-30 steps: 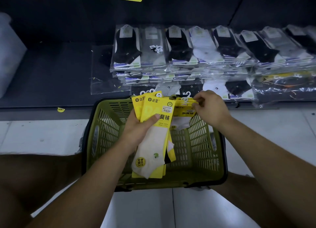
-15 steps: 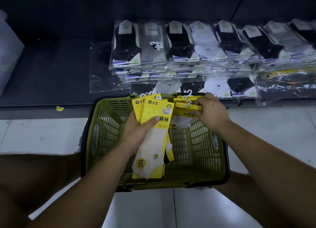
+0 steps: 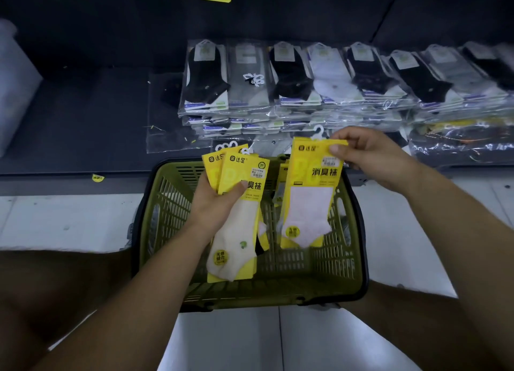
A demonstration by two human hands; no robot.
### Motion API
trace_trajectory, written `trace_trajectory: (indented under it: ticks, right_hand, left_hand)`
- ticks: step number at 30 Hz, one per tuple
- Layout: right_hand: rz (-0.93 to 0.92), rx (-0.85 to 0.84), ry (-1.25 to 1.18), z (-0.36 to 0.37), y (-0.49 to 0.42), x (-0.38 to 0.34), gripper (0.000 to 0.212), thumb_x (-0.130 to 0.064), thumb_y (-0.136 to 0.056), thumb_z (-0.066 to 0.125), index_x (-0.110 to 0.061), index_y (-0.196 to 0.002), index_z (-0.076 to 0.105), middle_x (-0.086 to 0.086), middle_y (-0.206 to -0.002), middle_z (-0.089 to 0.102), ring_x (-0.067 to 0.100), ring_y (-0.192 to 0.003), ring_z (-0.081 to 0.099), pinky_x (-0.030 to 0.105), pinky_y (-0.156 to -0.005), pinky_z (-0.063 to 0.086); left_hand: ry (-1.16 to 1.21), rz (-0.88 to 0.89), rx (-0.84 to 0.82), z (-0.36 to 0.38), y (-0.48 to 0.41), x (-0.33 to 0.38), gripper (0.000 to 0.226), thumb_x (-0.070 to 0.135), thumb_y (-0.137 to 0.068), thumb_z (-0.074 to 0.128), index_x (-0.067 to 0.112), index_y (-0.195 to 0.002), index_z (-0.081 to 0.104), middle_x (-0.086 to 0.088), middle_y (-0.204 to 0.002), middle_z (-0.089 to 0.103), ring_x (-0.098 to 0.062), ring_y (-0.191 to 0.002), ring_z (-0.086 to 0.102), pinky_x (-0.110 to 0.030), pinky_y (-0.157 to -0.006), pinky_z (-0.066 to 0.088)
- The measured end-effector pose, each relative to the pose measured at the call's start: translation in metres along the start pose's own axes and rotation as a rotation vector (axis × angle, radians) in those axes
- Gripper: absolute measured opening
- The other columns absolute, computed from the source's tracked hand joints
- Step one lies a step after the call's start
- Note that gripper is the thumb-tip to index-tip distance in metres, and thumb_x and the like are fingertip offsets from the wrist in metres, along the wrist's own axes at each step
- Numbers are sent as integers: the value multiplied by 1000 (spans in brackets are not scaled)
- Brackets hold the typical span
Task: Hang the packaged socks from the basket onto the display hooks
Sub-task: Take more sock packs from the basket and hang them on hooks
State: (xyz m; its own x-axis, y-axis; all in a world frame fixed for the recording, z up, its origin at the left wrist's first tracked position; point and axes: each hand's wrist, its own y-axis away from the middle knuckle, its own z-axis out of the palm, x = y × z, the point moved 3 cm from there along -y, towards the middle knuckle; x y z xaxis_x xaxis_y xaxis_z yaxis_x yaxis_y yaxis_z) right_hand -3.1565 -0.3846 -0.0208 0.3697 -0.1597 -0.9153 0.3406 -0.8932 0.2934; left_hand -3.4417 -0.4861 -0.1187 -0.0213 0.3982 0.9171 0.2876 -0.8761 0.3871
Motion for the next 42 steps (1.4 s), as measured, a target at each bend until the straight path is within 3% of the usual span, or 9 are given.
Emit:
trace_trajectory:
  ticks: [6, 9, 13, 17, 20, 24, 28, 37, 42]
  right_hand:
    - [-8, -9, -191, 50, -6, -14, 9, -11, -100, 57, -15, -97, 65, -10, -66, 70, -1, -56, 63, 12, -48, 46]
    - [30, 5, -124, 71, -10, -3, 9, -16, -100, 59, -19, -95, 66, -13, -66, 70, -4, -54, 60, 10, -47, 42]
    - [62, 92, -30, 75, -13, 8, 8, -26, -98, 63, -24, -91, 68, -4, -77, 69, 10, -65, 57, 25, -57, 42]
    - [24, 131, -5, 85, -11, 8, 4, -29, -93, 70, -25, -94, 72, 9, -88, 68, 16, -69, 65, 29, -58, 54]
    - [78, 155, -163, 84, -13, 15, 8, -27, -94, 68, -21, -91, 72, 2, -83, 70, 16, -65, 67, 27, -54, 54]
    - [46, 402, 395, 46, -19, 40, 16, -22, -94, 67, -14, -108, 67, 4, -104, 63, 20, -92, 64, 33, -81, 53]
    - [83, 366, 680, 31, -25, 60, 45, -27, -87, 75, -15, -128, 59, 10, -126, 50, 29, -105, 60, 42, -91, 53]
    - [24, 345, 887, 45, -42, 73, 39, -30, -85, 75, -18, -119, 61, 8, -117, 49, 31, -98, 59, 35, -70, 48]
    - [13, 299, 908, 52, -40, 81, 24, -30, -86, 74, -19, -105, 66, 5, -106, 53, 28, -94, 58, 31, -64, 39]
  left_hand:
    - [15, 54, -6, 10, 5, 19, 30, 19, -95, 80, 23, -122, 69, 11, -103, 80, 7, -86, 74, -8, -67, 55]
    - [155, -58, -92, 18, 9, 22, 14, 28, -99, 75, 29, -111, 71, 14, -97, 83, -5, -93, 78, -18, -67, 60]
    - [240, -210, -155, 21, 17, 24, 46, 62, -93, 63, 30, -126, 66, 10, -106, 81, -12, -96, 78, -28, -68, 60]
    - [207, -163, -235, 29, 22, 18, 63, 41, -69, 83, 22, -127, 65, 4, -107, 83, -15, -94, 81, -31, -73, 64]
    - [222, -166, -199, 26, 19, 9, 48, 19, -82, 86, 19, -126, 67, -3, -112, 82, -20, -97, 81, -34, -78, 65]
    - [217, -152, -171, 19, 13, 1, 32, 12, -90, 82, 27, -112, 66, 11, -94, 83, -8, -82, 81, -21, -63, 62]
    - [184, -154, -146, 15, 10, -6, 34, 14, -88, 85, 30, -110, 64, 15, -91, 82, -3, -81, 79, -20, -63, 60]
    - [154, -157, -112, 10, 4, -14, 36, 13, -87, 85, 33, -107, 63, 21, -87, 81, 0, -80, 78, -15, -59, 59]
    - [121, -149, -70, 7, 2, -17, 41, 16, -85, 87, 30, -116, 64, 10, -105, 80, -6, -89, 79, -25, -72, 60]
